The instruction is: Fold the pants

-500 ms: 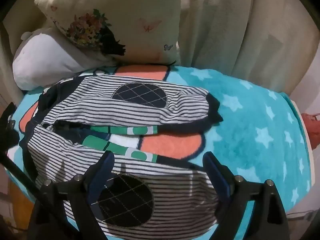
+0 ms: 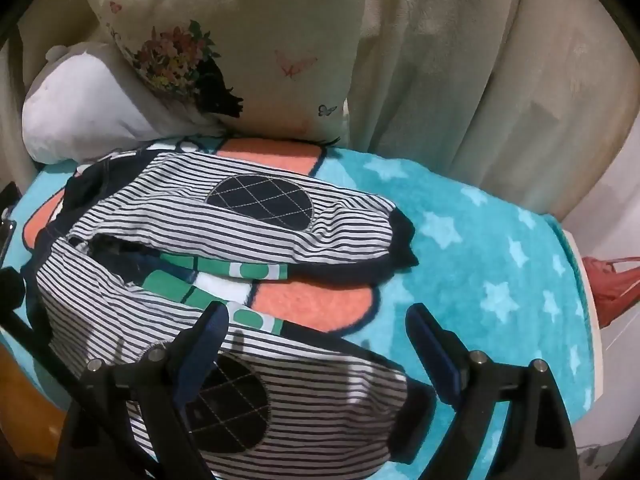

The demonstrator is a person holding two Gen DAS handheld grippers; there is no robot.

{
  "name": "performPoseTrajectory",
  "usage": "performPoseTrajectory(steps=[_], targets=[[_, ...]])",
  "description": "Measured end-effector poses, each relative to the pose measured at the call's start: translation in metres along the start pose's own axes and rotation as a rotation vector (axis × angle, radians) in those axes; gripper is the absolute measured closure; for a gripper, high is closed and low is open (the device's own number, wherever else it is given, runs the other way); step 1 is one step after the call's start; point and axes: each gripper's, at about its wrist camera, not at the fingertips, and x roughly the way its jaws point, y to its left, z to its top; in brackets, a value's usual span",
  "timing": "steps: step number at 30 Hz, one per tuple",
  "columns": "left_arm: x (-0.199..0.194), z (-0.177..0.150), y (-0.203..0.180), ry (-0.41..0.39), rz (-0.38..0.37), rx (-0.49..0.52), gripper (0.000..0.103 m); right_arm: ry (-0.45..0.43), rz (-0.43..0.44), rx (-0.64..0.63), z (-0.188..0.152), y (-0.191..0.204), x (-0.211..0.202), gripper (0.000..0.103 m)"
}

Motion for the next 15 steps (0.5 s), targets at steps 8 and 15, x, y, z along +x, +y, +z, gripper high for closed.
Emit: performPoseTrajectory(steps=[8,15], targets=[[-0.002,0.000,-0.007,-0.002,0.052,0.037,0.000,0.024,-0.022,0.011,0.003,-0.008,0.005,0.010],[0.000,0.001,-0.007,-0.001,0.069,0.038,0.000,0.061,-0.059,-0.001,0.003,-0.012,0.012,0.010]])
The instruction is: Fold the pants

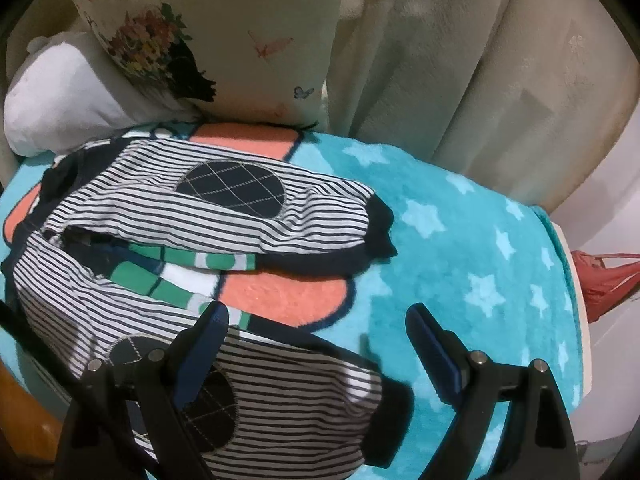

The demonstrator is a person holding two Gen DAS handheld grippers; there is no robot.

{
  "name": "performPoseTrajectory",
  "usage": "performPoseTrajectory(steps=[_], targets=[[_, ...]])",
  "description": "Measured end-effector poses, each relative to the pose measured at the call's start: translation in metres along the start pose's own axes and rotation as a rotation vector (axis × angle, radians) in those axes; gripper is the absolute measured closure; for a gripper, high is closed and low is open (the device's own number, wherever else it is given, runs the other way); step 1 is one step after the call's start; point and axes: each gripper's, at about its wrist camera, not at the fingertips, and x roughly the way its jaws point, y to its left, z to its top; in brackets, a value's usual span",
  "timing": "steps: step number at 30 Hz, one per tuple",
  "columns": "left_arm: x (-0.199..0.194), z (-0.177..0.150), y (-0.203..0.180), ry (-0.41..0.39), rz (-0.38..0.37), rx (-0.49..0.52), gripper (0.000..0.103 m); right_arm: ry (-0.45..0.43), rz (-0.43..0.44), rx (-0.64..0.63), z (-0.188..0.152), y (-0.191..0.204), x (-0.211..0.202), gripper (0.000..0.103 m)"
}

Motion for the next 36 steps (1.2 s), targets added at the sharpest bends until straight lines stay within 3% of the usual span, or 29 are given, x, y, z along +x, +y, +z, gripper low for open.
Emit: performPoseTrajectory(steps=[27,36], targets=[[0.002,-0.004,-0.007,0.002,-0.010,-0.008,0.000,0.057,-0.002,-0.002,-0.007,-0.005,0.013,0.010],[0.006,-0.006,-0.009,0.025,0.024,0.011,0.000,0.063,0.006,-0.014,-0.006,0.002,0.018,0.010]])
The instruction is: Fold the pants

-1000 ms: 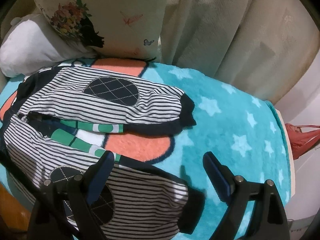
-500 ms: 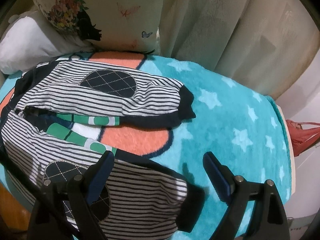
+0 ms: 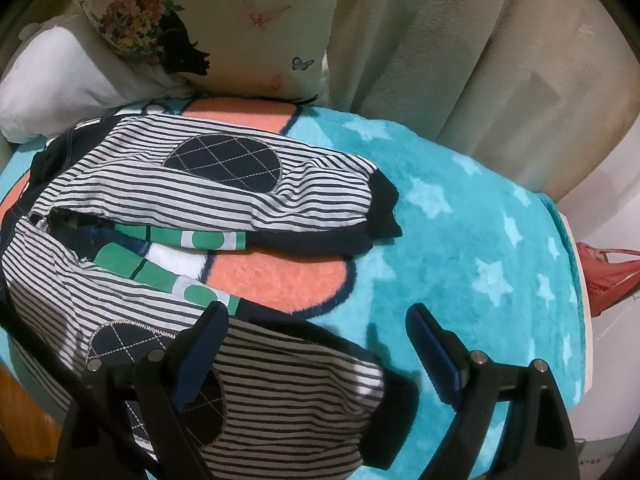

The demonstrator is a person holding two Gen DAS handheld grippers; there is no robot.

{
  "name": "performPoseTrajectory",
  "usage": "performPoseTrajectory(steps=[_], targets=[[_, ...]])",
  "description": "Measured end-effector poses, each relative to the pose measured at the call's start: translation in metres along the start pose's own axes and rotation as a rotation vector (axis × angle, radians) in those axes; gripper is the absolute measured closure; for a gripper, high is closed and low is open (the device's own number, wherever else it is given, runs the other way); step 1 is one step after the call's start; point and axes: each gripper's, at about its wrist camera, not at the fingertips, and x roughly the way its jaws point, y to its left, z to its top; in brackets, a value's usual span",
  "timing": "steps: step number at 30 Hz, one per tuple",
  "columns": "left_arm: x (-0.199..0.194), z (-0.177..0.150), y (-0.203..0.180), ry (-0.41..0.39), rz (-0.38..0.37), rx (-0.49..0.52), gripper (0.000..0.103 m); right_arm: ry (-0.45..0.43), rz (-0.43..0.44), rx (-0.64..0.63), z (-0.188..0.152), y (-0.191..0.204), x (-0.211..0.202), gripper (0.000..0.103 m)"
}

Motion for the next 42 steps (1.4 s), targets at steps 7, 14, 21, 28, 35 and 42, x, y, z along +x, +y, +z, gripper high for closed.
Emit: performPoseTrajectory(steps=[7,14,21,28,35,42], targets=[[0.000,0.002,0.006,-0.015,0.009,-0.017,0.000,0.011,0.013,-0.014,0.003,0.006,0.005,0.010],[0.003,0.003,0.009,-0.005,0.008,-0.026,0.000,0.036,0.039,-0.001,0.005,0.006,0.012,0.010],[0.008,0.005,0.009,0.004,0.007,-0.026,0.000,0.056,0.055,0.019,0.007,0.003,0.017,0.010],[0.013,0.009,0.008,0.015,0.007,-0.024,0.000,0.071,0.058,0.021,0.009,0.001,0.023,0.010],[0.021,0.011,0.009,0.037,0.000,-0.029,0.000,0.086,0.055,0.018,0.006,0.002,0.030,0.010],[0.025,0.014,0.011,0.046,-0.006,-0.032,0.000,0.090,0.051,0.015,0.007,0.002,0.032,0.010]])
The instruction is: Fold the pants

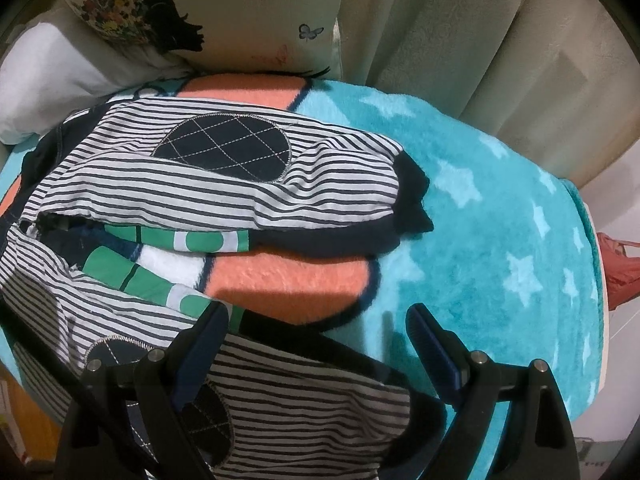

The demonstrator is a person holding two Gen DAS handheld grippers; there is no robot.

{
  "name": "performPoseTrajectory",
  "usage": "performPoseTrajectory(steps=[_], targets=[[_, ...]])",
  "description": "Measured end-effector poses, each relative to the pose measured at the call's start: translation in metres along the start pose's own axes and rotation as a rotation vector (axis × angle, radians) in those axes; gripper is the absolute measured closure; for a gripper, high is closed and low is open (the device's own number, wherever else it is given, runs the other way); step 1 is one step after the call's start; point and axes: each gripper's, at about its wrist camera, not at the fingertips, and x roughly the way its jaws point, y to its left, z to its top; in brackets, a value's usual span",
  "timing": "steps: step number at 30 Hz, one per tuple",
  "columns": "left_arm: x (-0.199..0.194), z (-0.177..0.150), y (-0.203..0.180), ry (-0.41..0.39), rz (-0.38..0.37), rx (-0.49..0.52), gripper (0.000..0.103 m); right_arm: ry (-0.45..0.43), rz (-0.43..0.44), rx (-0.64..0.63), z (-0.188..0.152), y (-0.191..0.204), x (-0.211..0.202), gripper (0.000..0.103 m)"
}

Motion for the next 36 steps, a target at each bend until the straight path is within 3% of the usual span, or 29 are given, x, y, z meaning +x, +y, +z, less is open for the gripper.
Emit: performPoseTrajectory(steps=[6,10,16,18,19,21,22,29,36], targets=[[0.013,0.027,0.026,0.012,-0.011,-0.071,0.000,-0.025,-0.002,0.027,0.012,-0.019,-0.003,0.010],[0.023,0.050,0.044,-0.034,-0.005,-0.105,0.000,-0.084,-0.015,0.003,0.033,-0.030,-0.006,0.010],[0.058,0.099,0.046,-0.069,-0.034,0.051,0.000,-0.230,0.021,-0.134,0.075,-0.029,0.000,0.010],[0.074,0.116,0.046,-0.066,-0.049,0.104,0.005,-0.250,0.049,-0.191,0.089,-0.023,0.010,0.010],[0.081,0.123,0.046,-0.059,-0.058,0.122,0.010,-0.247,0.067,-0.211,0.095,-0.021,0.016,0.010],[0.097,0.135,0.045,-0.029,-0.086,0.161,0.030,-0.236,0.110,-0.249,0.104,-0.016,0.029,0.010],[0.102,0.137,0.044,-0.019,-0.096,0.176,0.032,-0.233,0.116,-0.262,0.107,-0.014,0.034,0.010],[0.129,0.140,0.028,0.001,-0.068,0.307,0.033,-0.203,0.203,-0.268,0.113,-0.013,0.051,0.010],[0.145,0.149,0.027,0.030,-0.081,0.316,0.033,-0.142,0.267,-0.259,0.119,-0.016,0.070,0.010]])
